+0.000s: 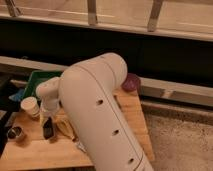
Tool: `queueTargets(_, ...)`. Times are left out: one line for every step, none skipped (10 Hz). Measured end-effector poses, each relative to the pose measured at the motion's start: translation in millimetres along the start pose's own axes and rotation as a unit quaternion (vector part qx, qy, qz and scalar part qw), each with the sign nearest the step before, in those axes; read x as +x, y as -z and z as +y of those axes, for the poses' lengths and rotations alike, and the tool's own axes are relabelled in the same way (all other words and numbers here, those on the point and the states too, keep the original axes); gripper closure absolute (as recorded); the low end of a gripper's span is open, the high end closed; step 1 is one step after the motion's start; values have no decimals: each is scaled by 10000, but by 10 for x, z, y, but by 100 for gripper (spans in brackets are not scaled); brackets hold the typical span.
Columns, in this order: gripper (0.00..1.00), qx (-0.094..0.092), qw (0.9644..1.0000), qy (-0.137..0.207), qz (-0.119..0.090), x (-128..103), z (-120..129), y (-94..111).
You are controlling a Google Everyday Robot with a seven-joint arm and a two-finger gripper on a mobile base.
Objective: Wipe table surface with eraser
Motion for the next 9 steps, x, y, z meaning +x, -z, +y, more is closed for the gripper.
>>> queueTargets(100,66,9998,-171,-47,-36,-184,50)
queueTargets(100,96,9995,-274,-105,-79,-291,79)
queueTargets(100,110,9990,-356,-239,-188,-381,126)
queueTargets(100,92,9986,-387,-350,-285,-410,160)
queueTargets(100,65,9983,-385,-438,-372,-392,181)
queueTargets(100,3,9980,-344,-529,-485,-297,176)
queueTargets(100,-88,9978,-228,-609,-620,-138,151)
queueTargets(100,-144,9977,-128,-646,-693,-33,133)
queueTargets(100,-205,9978,62,-635,-724,146,91)
